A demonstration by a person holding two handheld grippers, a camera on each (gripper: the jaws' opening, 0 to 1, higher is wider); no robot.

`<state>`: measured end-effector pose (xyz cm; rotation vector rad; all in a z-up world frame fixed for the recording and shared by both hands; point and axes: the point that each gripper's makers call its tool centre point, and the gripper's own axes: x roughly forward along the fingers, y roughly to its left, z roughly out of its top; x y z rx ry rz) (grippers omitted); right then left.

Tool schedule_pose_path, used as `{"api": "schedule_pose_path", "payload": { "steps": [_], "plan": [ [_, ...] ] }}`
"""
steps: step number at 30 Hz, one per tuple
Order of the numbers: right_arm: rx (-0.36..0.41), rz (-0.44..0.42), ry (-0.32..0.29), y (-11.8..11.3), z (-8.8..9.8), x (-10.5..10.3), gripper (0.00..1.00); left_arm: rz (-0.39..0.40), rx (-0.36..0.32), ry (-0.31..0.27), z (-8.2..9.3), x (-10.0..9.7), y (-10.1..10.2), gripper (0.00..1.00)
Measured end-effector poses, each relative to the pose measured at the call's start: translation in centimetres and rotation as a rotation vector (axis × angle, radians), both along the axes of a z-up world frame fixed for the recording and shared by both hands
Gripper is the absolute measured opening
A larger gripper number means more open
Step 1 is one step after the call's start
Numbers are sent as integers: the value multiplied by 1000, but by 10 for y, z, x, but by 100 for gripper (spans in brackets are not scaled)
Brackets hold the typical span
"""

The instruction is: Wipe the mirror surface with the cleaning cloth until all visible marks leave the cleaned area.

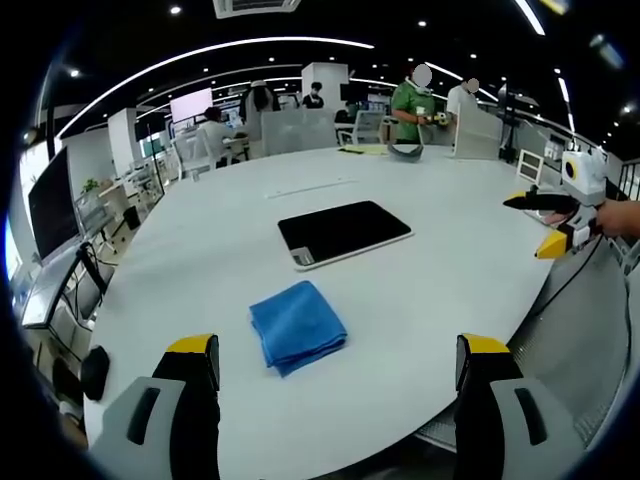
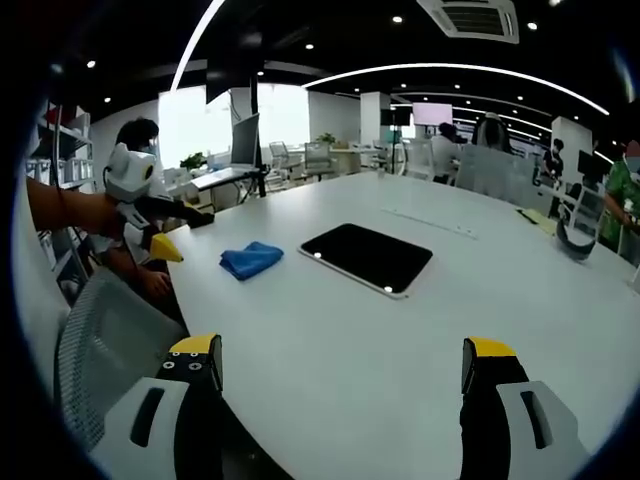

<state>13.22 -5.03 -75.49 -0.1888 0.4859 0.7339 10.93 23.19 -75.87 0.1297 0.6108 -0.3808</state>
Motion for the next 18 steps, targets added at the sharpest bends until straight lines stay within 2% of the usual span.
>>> {"api": "schedule_pose_path", "payload": {
  "steps": [13,18],
  "plan": [
    [-17,24,3,1,3,5,100,0,-9,9,-2,-2,-2,99],
    [-37,72,41,8,-2,-1,100,17,-24,-4,-2,-3,-3,99]
  ]
}}
